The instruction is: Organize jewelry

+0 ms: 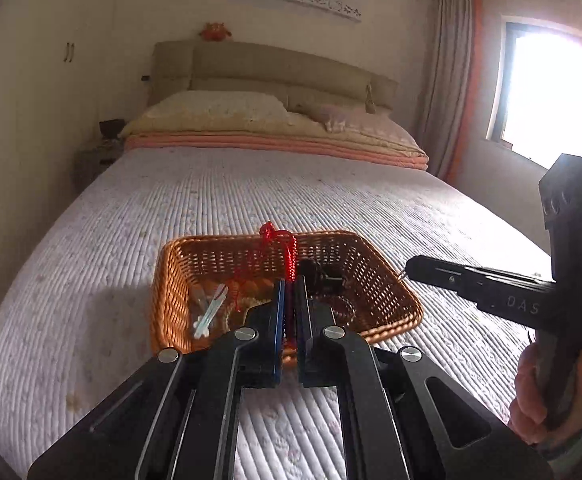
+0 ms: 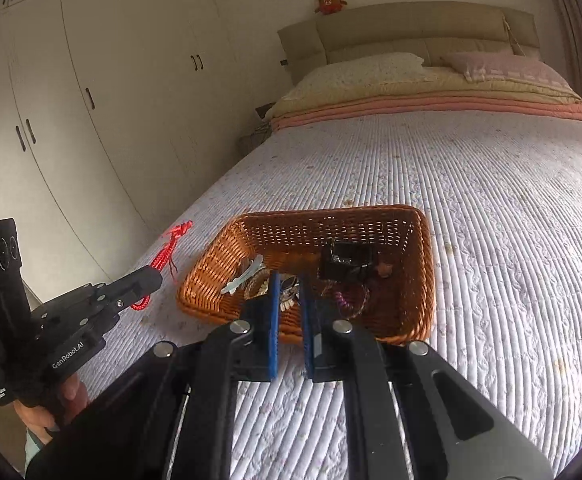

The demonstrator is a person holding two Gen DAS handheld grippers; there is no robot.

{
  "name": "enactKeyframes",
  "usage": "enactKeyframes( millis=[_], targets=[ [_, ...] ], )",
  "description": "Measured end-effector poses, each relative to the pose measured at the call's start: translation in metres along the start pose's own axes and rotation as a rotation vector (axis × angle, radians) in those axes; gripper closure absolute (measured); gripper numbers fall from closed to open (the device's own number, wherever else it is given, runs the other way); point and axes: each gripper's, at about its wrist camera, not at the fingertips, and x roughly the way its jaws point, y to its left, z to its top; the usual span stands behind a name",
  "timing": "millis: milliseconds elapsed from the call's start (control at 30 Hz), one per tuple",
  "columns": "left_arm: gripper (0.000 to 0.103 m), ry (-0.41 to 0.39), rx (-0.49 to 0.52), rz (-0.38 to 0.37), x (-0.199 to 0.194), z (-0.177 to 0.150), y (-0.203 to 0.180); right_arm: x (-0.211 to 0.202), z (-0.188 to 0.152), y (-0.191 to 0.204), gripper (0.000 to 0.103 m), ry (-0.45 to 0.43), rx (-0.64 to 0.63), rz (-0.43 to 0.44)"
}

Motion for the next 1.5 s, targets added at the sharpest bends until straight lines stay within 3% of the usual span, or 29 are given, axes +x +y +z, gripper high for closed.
enactKeyframes(
  millis=[167,367,567,900,967,1033,1100,1167,1300,1400,1500],
  targets=[
    [0.101,0.076,-0.046,-0.014,0.054,0.007,0.025,0.056,0.021,-0.013,0.095,0.082,0.054,0.030],
    [0.101,0.179,-0.119,0.003,0.100,-0.017,0.058,0.115,0.037,-0.002,0.095,0.178,0.027,0.021],
    [0.100,0.205,-0.123,0.024,0.113,-0.024,0.070,0.158,0.035,0.008,0.095,0.263,-0.028,-0.107],
    [0.099,0.201,-0.114,0.024,0.115,-0.024,0.068,0.176,0.026,0.003,0.095,0.314,-0.008,-0.120],
    [0.097,0.196,-0.112,0.019,0.113,-0.024,0.068,0.174,0.026,0.002,0.094,0.315,-0.004,-0.120],
    [0.090,0.187,-0.111,0.003,0.111,-0.023,0.066,0.169,0.027,0.002,0.084,0.304,-0.008,-0.124],
    [0.066,0.162,-0.104,-0.003,0.105,-0.022,0.063,0.160,0.028,0.004,0.074,0.279,-0.005,-0.115],
    [0.053,0.130,-0.100,0.015,0.096,-0.021,0.060,0.149,0.029,0.005,0.066,0.250,-0.007,-0.118],
    [0.050,0.077,-0.102,0.006,0.072,-0.016,0.057,0.110,0.032,0.009,0.055,0.174,0.001,-0.108],
    [0.045,0.022,-0.119,0.057,0.045,-0.012,0.053,0.067,0.031,0.012,0.045,0.095,-0.007,-0.118],
    [0.042,-0.020,-0.140,0.055,0.018,-0.014,0.049,0.026,0.025,0.021,0.042,0.012,-0.059,-0.150]
  ],
)
